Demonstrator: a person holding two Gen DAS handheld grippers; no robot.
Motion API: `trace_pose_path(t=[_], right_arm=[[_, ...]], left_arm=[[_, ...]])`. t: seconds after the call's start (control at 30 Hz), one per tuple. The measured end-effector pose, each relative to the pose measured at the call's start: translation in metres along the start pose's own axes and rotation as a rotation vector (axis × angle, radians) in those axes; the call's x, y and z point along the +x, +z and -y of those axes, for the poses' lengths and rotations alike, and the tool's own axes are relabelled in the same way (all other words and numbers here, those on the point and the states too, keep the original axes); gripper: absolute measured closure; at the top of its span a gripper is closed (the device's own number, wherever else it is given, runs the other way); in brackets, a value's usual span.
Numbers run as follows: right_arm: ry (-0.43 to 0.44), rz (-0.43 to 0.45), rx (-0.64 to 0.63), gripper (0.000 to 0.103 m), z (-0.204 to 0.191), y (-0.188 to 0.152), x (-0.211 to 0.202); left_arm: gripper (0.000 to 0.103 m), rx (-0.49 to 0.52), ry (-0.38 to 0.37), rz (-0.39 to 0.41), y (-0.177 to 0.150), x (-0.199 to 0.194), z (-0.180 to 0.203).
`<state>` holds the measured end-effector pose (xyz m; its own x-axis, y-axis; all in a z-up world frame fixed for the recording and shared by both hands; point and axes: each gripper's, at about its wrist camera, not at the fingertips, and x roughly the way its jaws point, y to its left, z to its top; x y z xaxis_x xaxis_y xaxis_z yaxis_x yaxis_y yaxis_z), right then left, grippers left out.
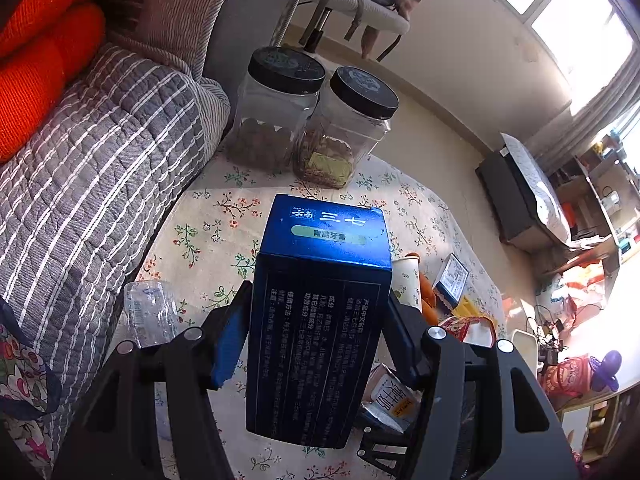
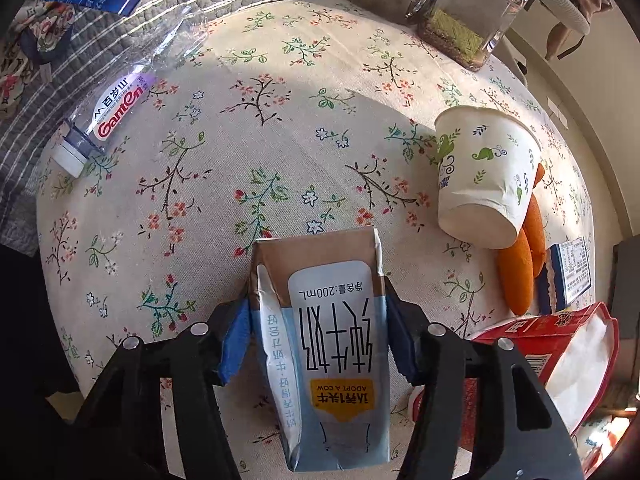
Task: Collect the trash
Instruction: 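Lift the milk carton over the white bin and open the right gripper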
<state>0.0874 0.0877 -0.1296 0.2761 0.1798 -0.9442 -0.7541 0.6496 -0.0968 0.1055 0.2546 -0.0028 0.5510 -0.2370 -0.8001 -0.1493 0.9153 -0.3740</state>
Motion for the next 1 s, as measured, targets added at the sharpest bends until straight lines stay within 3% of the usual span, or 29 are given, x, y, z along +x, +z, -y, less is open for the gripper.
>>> trace_pose_path(t=[0.17, 0.47, 1.0], right_arm=[[0.005, 0.134, 0.093, 0.048, 0.016, 0.021, -0.037], [-0.036, 0.368, 0.362, 0.047, 0.082, 0.039, -0.107], [-0.262, 0.612, 0.532, 0.047, 0.143, -0.034, -0.187]], left_arm=[[0.043, -0.003, 0.019, 0.028, 0.002, -0.002, 0.001], [0.043, -0.010, 0.085, 0.087, 0.005, -0.002, 0.006], [0.043, 0.119, 0.042, 0.323, -0.007, -0.018, 0.104]])
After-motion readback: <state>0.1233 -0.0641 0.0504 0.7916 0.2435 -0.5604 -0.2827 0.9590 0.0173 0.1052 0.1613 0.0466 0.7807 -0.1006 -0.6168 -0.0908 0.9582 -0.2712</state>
